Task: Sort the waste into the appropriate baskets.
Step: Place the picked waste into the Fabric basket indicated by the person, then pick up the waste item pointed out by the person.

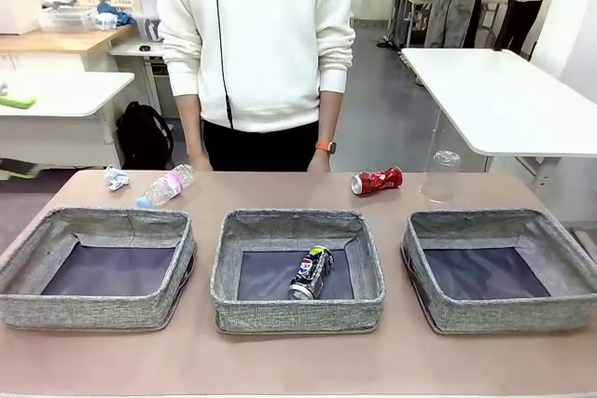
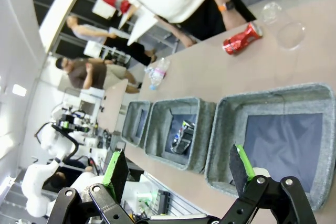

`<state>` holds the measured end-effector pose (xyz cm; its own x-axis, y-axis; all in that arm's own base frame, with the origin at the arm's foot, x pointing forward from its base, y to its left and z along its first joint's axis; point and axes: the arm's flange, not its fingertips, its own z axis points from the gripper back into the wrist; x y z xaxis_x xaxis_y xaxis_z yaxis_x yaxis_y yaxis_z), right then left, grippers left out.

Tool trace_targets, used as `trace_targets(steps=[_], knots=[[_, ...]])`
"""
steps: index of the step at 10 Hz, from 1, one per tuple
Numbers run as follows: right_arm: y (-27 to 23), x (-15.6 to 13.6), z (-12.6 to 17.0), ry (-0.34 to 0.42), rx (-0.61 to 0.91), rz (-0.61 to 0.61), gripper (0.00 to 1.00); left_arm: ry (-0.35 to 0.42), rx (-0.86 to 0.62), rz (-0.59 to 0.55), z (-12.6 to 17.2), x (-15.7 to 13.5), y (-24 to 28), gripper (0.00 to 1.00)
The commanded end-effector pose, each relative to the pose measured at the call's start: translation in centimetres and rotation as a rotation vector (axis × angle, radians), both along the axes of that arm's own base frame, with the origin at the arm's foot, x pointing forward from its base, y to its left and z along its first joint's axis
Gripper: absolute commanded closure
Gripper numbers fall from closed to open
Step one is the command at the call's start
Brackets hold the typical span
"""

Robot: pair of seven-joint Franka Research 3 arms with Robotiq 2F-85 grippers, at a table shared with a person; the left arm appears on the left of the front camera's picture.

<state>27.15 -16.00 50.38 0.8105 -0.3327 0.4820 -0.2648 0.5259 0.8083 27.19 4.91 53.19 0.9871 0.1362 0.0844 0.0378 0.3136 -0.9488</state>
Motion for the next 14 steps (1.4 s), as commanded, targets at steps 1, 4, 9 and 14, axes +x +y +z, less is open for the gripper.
trace_targets(steps=[1, 4, 9, 14], knots=[[0.0, 0.3, 0.2, -0.038, 0.012, 0.002, 0.00, -0.014, -0.108, 0.125, -4.4, -5.0, 1.0, 0.00], [0.0, 0.3, 0.2, -0.038, 0.012, 0.002, 0.00, -0.041, -0.280, 0.322, -10.4, -11.8, 2.7, 0.00], [0.0, 0.3, 0.2, -0.038, 0.012, 0.002, 0.00, 0.011, -0.201, 0.284, -1.5, -4.6, 11.1, 0.00], [0.0, 0.3, 0.2, -0.038, 0.012, 0.002, 0.00, 0.011, -0.201, 0.284, -1.5, -4.6, 11.1, 0.00]])
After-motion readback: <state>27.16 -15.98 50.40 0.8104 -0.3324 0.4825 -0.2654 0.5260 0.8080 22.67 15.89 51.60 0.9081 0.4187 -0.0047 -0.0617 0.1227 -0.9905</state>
